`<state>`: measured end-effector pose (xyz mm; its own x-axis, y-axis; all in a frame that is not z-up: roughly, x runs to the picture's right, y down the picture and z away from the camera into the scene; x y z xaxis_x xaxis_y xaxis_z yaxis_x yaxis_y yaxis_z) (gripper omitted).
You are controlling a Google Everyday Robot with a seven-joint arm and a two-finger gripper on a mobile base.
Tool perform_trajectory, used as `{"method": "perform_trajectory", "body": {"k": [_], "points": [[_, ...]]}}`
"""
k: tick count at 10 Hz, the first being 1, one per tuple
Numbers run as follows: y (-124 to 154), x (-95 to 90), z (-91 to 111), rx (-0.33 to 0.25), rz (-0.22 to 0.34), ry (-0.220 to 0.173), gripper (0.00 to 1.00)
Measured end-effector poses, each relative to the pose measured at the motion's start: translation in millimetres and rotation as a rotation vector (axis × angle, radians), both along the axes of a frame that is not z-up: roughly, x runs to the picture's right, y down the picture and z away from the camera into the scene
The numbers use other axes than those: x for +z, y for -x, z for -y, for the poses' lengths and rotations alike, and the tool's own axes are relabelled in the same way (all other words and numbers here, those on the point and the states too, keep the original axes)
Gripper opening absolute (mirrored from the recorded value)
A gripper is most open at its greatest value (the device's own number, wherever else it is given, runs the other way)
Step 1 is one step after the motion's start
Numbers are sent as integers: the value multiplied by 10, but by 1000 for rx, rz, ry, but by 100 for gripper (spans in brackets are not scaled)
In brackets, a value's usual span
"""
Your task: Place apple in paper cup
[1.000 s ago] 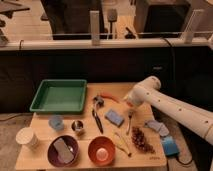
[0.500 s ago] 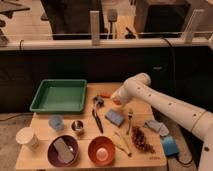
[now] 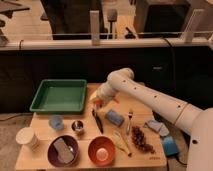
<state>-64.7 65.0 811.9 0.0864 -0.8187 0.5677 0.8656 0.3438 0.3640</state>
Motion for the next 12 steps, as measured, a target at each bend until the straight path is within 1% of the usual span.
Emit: {"method": "perform_trajectory", "body": {"k": [1, 2, 4, 5, 7, 9, 10, 12], "points": [[281, -166, -30, -63, 68, -14, 0], [483, -275, -60, -108, 114, -23, 0], [1010, -594, -165, -223, 239, -45, 0], [1161, -696, -215, -262, 277, -49, 0], [1598, -969, -420, -381, 385, -56, 0], [1932, -1160, -604, -478, 469, -54, 0], [2049, -1237, -689, -515, 502, -51, 0], [2251, -1304, -783, -569, 550, -36, 0]]}}
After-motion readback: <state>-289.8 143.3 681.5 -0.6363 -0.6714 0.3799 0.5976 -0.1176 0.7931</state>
